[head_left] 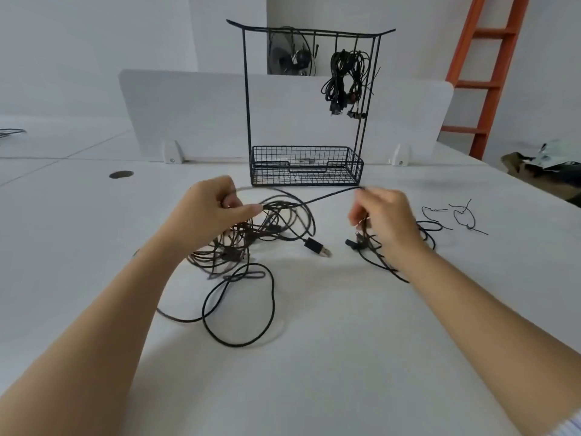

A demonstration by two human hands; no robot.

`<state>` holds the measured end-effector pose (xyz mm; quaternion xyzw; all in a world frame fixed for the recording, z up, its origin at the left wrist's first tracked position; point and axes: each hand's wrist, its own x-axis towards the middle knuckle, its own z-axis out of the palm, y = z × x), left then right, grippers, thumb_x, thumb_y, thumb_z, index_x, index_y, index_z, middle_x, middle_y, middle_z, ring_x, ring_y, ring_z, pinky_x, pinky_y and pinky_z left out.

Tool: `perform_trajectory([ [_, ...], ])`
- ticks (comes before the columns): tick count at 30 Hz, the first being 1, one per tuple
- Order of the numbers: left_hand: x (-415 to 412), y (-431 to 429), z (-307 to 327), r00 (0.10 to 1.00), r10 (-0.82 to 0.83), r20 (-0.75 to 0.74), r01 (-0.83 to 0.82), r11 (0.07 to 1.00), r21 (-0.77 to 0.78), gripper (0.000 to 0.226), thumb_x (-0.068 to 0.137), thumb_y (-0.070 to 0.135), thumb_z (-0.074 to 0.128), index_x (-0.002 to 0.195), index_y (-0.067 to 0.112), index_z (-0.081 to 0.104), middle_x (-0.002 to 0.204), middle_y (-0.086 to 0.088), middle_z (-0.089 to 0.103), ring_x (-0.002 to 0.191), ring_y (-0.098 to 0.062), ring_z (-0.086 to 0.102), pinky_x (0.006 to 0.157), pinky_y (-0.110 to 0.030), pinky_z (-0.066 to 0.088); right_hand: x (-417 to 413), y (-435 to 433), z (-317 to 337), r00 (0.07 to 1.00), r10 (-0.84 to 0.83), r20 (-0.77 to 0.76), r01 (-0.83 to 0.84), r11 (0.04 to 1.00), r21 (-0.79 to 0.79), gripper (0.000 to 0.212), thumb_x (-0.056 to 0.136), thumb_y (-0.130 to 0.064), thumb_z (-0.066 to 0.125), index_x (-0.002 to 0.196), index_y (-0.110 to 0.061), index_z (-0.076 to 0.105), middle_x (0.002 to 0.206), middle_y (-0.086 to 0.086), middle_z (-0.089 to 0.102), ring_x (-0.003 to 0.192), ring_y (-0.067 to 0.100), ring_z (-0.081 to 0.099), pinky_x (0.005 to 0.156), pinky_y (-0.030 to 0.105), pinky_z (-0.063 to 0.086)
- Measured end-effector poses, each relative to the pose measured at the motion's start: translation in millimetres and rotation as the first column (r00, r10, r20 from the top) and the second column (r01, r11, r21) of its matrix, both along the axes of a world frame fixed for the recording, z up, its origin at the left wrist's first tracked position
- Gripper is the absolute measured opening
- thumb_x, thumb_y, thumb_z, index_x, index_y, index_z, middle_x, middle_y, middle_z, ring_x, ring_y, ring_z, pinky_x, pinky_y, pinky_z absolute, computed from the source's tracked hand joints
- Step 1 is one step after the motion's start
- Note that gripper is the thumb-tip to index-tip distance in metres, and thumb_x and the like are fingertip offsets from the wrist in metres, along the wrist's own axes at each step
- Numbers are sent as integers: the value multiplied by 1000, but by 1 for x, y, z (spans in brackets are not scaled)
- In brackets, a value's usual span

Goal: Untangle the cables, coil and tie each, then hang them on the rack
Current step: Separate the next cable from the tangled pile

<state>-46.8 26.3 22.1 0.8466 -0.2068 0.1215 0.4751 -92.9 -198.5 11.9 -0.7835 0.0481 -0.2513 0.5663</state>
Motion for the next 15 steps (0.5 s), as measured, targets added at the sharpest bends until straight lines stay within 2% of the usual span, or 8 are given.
perform_trajectory([
  [2, 1, 4, 0, 999, 40, 13, -41, 988, 148, 48, 80, 28, 70, 58, 12, 30, 50, 2, 41, 39, -7, 36, 45, -21, 29, 0, -7, 4, 993, -79, 82, 59, 973, 224, 35, 89, -4, 42, 55, -5, 47, 39, -1, 52, 35, 7, 45, 41, 18, 37],
  [4, 3, 7, 0, 996, 82, 29, -86, 978, 192, 49, 82, 27, 67, 53, 11, 31, 45, 1, 41, 40, -9, 33, 43, -19, 25, 1, -13, 8, 985, -130, 117, 63, 889, 454, 32, 90, -2, 37, 59, -8, 43, 37, -1, 53, 35, 12, 52, 39, 17, 38],
  [5, 3, 9, 1, 997, 80, 0, -80, 990, 120, 46, 85, 25, 65, 52, 11, 37, 42, 3, 48, 38, -7, 40, 41, -15, 27, 0, -14, 11, 983, -144, 117, 52, 820, 570, 30, 90, -2, 35, 61, -9, 41, 38, -1, 55, 37, 14, 56, 40, 16, 41],
  [7, 7, 16, 5, 989, 67, -131, -94, 974, -206, 42, 93, 25, 54, 53, 12, 54, 47, 7, 62, 43, -1, 56, 42, -12, 37, -2, -20, 18, 984, -138, 113, 1, 635, 772, 29, 94, -5, 30, 66, -10, 39, 41, 5, 59, 40, 19, 61, 41, 19, 48],
  [8, 11, 24, 7, 967, 47, -249, -152, 896, -418, 49, 96, 25, 46, 50, 14, 58, 48, 7, 63, 47, -2, 60, 46, -13, 42, -3, -24, 20, 983, -134, 127, -38, 527, 849, 29, 95, -6, 28, 68, -10, 37, 43, 8, 60, 41, 20, 62, 43, 21, 51],
  [10, 19, 44, 6, 857, -161, -489, -324, 570, -755, 59, 97, 22, 35, 41, 15, 50, 42, 8, 55, 46, -5, 60, 50, -14, 42, -5, -33, 22, 976, -133, 172, -112, 373, 921, 29, 96, -7, 22, 70, -10, 35, 45, 12, 61, 43, 22, 64, 44, 22, 53],
  [12, 26, 59, -1, 763, -336, -552, -477, 283, -832, 49, 88, 11, 34, 39, 18, 36, 33, 7, 35, 35, -4, 46, 46, -12, 34, -5, -38, 22, 974, -125, 192, -144, 318, 937, 29, 96, -6, 20, 72, -10, 36, 46, 13, 62, 44, 22, 64, 43, 21, 51],
  [15, 26, 63, -7, 759, -290, -583, -531, 244, -812, 28, 63, 6, 32, 37, 17, 28, 35, 6, 23, 32, -8, 27, 42, -12, 24, -3, -35, 20, 975, -86, 204, -168, 308, 936, 28, 95, -5, 21, 73, -9, 39, 46, 12, 62, 44, 23, 64, 41, 21, 50],
])
